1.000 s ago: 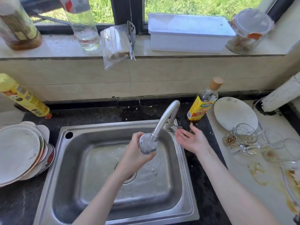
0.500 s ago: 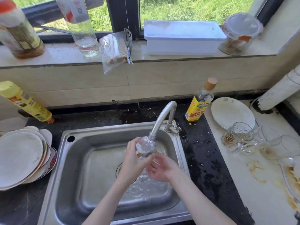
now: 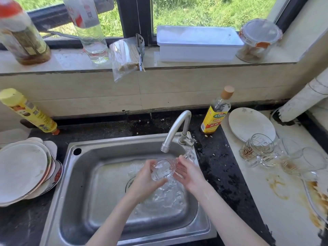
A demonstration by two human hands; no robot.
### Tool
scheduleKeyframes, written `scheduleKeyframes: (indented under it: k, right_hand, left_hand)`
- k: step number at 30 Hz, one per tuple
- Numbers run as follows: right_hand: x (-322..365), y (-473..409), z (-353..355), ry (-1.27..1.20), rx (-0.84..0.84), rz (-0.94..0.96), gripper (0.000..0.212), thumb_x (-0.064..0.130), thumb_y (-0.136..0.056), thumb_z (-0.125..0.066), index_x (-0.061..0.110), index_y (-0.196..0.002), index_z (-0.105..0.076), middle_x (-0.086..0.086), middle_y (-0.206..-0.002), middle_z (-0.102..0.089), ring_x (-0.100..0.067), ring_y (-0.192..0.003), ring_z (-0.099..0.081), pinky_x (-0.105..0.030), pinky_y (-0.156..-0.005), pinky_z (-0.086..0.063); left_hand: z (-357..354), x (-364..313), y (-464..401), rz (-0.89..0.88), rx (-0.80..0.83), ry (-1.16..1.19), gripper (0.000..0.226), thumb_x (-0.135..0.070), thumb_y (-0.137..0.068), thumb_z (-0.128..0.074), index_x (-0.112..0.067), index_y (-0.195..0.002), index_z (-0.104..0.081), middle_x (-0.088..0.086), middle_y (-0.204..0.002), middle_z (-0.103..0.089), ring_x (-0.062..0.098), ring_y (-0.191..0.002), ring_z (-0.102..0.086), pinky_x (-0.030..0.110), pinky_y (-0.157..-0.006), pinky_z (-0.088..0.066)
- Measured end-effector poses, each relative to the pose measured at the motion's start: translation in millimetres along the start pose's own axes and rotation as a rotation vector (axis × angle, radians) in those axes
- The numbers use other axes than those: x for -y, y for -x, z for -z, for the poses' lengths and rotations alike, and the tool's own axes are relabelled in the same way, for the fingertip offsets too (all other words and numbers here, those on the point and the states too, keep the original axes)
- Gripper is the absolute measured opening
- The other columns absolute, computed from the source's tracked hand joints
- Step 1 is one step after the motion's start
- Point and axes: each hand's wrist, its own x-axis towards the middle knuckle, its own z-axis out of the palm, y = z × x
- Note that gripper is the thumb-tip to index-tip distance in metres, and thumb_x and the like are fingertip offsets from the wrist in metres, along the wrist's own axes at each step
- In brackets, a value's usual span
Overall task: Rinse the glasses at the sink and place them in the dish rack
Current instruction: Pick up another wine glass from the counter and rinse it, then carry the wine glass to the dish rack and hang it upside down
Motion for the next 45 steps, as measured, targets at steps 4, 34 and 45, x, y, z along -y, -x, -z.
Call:
scheduleKeyframes:
  k: [4,34,45]
  right_hand:
    - [0.1,6.4,-4.4,0.154,-0.043,0.22,0.011,0.018,-0.092,-0.059,0.01,-0.09,-0.066,-0.002,-0.081,-0.066,-0.015,-0.075,-0.063,-0.025,-0.07,-0.053]
    - [-24.0,71.4,61.3,0.905,-0.164,0.8,0.018,0.021,-0.093,-0.057,0.005,-0.087,-0.06,-0.002,-0.085,-0.061,-0.018,-0.081,-0.058,-0.032,-0.073,-0.048]
    - [-74.7,193.2,126.1,0.621,-0.548,0.853,0.018,0.016,-0.093,-0.056,0.032,-0.086,-0.057,-0.009,-0.097,-0.067,-0.023,-0.09,-0.064,-0.036,-0.083,-0.05]
  left_hand:
    - [-1.5,6.2,-4.8,-0.019,-0.041,-0.176,0.063,-0.043,-0.075,-0.071,-0.02,-0.125,-0.041,-0.008,-0.119,-0.049,0.011,-0.116,-0.044,0.031,-0.102,-0.032]
    - [-14.0,-6.8,64.5,-0.458,-0.098,-0.764,0.059,-0.06,-0.093,-0.013,-0.024,-0.125,-0.047,-0.001,-0.121,-0.062,0.027,-0.113,-0.058,0.044,-0.089,-0.05]
    - [-35.2,-34.4,109.9,-0.794,0.11,-0.841,0.065,-0.057,-0.095,-0.009,-0.02,-0.124,-0.054,0.002,-0.12,-0.063,0.029,-0.111,-0.06,0.045,-0.085,-0.051]
